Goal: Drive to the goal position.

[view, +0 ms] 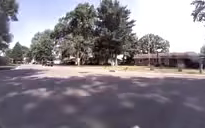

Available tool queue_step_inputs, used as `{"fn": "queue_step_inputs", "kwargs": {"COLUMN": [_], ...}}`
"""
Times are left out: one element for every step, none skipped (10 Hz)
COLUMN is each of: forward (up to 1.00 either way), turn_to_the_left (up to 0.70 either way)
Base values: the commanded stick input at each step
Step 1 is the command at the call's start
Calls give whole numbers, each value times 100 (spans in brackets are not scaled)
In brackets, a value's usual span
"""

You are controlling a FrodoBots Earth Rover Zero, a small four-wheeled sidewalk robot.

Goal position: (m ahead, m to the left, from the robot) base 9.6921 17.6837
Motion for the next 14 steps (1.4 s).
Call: {"fn": "queue_step_inputs", "kwargs": {"forward": [69, 69, 69, 69, 69, 69, 69, 69, 69, 69, 69, 69, 69, 69], "turn_to_the_left": [3, 3, 3, 3, -16, -32, -34, -34, -34, -34, -34, -34, -34, -34]}}
